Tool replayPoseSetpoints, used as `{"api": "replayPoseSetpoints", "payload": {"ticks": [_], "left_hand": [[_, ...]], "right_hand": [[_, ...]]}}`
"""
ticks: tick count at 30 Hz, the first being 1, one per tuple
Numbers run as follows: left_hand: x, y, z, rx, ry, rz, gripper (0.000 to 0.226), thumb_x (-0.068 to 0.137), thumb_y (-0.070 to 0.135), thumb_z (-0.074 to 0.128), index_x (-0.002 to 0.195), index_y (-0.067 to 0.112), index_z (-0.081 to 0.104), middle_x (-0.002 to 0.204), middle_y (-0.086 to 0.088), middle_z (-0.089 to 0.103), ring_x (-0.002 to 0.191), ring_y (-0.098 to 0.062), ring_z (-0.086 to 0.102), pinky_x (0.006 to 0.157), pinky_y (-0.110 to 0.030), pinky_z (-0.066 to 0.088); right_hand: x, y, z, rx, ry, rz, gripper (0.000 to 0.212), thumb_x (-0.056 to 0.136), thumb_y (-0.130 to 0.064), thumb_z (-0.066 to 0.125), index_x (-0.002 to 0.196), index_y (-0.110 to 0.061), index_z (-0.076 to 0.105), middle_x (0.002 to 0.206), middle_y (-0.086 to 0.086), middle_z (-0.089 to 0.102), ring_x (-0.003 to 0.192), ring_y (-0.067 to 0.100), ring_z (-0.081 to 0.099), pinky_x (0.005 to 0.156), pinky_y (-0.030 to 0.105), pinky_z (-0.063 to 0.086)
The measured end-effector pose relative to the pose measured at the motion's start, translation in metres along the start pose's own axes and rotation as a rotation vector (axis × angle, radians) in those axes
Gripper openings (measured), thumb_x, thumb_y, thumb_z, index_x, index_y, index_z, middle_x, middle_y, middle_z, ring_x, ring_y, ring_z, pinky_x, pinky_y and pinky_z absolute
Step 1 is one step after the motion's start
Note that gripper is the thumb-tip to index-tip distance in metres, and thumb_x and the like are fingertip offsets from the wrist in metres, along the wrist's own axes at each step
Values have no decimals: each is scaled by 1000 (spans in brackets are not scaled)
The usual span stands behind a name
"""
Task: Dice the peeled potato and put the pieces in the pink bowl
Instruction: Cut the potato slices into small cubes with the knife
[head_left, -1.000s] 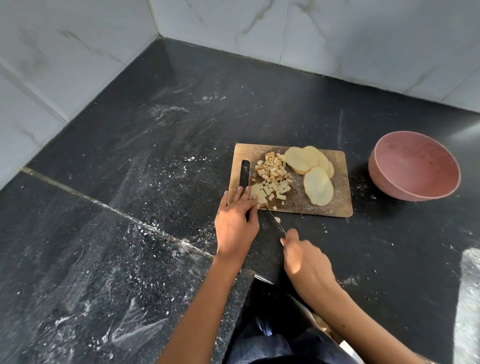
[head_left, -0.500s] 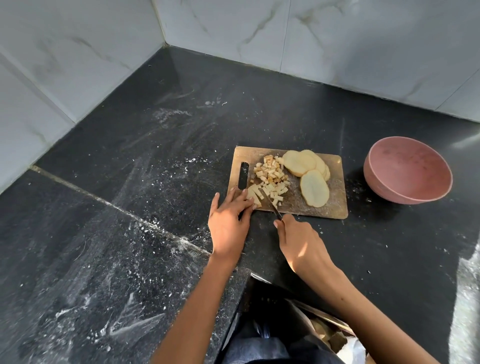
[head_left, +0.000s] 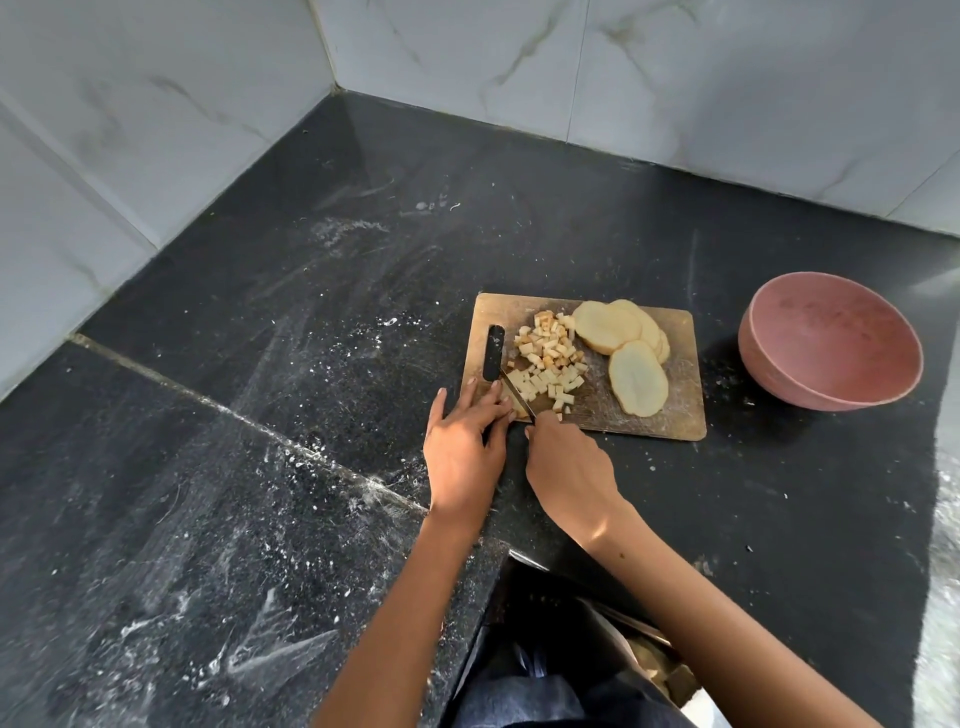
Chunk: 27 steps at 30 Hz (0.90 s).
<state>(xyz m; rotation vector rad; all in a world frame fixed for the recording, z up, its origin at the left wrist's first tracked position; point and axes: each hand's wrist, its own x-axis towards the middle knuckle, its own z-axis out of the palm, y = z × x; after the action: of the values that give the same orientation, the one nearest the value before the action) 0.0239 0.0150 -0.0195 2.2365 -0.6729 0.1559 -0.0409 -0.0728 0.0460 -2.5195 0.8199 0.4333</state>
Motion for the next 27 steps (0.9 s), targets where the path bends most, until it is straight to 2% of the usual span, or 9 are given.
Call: {"api": "replayPoseSetpoints", "payload": {"ticks": [5, 9, 12, 16, 19, 21, 24, 27], "left_hand": [[-1, 1, 0, 37, 25, 23, 18, 78, 4, 76, 94, 12, 76, 111, -2, 70, 116, -20, 61, 114, -31, 17], [-2, 2, 1, 40, 42, 34, 17, 77, 4, 78, 92, 12, 76, 109, -4, 71, 114, -21, 62, 114, -32, 20], [-1, 1, 1, 21, 37, 31, 16, 77, 5, 78, 92, 10, 76, 110, -4, 70, 115, -21, 62, 113, -32, 23], [-1, 1, 1, 23, 29, 31, 15, 78, 6, 77, 93, 10, 76, 111, -3, 70, 117, -19, 60, 113, -37, 27], [-1, 1, 0, 30, 31, 25, 16, 80, 8, 76, 96, 12, 75, 113, -2, 70, 118, -18, 59, 113, -42, 29], [-2, 2, -1, 31, 24, 20, 16, 81, 10, 75, 97, 13, 75, 115, -1, 69, 121, -17, 57, 114, -42, 27], [-2, 0, -2, 2, 12, -2, 16, 84, 11, 73, 99, 15, 75, 124, -2, 64, 128, -18, 51, 116, -41, 23], [-3, -3, -2, -15, 18, -28, 16, 84, 14, 73, 99, 18, 75, 141, -4, 49, 138, -23, 38, 116, -44, 21]], "right_hand": [[-5, 5, 1, 2, -32, -6, 24, 105, -24, 27, 115, -10, 42, 113, 13, 60, 102, 32, 59, 69, 34, 37], [-27, 20, 5, 29, -132, 48, 18, 105, -28, 22, 99, -14, 32, 108, 15, 61, 98, 35, 59, 69, 36, 37], [-37, 27, 7, 36, -181, 104, 18, 105, -28, 20, 97, -14, 29, 107, 15, 61, 99, 34, 59, 70, 36, 35], [-32, 33, 1, 83, -139, 90, 24, 105, -32, 22, 98, -14, 35, 105, 15, 62, 97, 34, 58, 70, 35, 36], [-24, 35, -6, 87, -130, 98, 31, 105, -35, 25, 108, -11, 44, 104, 14, 62, 98, 34, 58, 71, 34, 38], [-26, 36, -8, 80, -105, 74, 30, 104, -36, 25, 103, -12, 44, 93, 9, 60, 92, 32, 58, 69, 34, 38], [-32, 32, -12, 91, -33, 3, 27, 104, -36, 25, 92, -15, 38, 73, -1, 48, 74, 26, 51, 64, 33, 36], [-27, 24, -14, 120, -8, -21, 26, 104, -35, 26, 92, -16, 38, 74, 0, 48, 73, 24, 49, 64, 34, 37]]}}
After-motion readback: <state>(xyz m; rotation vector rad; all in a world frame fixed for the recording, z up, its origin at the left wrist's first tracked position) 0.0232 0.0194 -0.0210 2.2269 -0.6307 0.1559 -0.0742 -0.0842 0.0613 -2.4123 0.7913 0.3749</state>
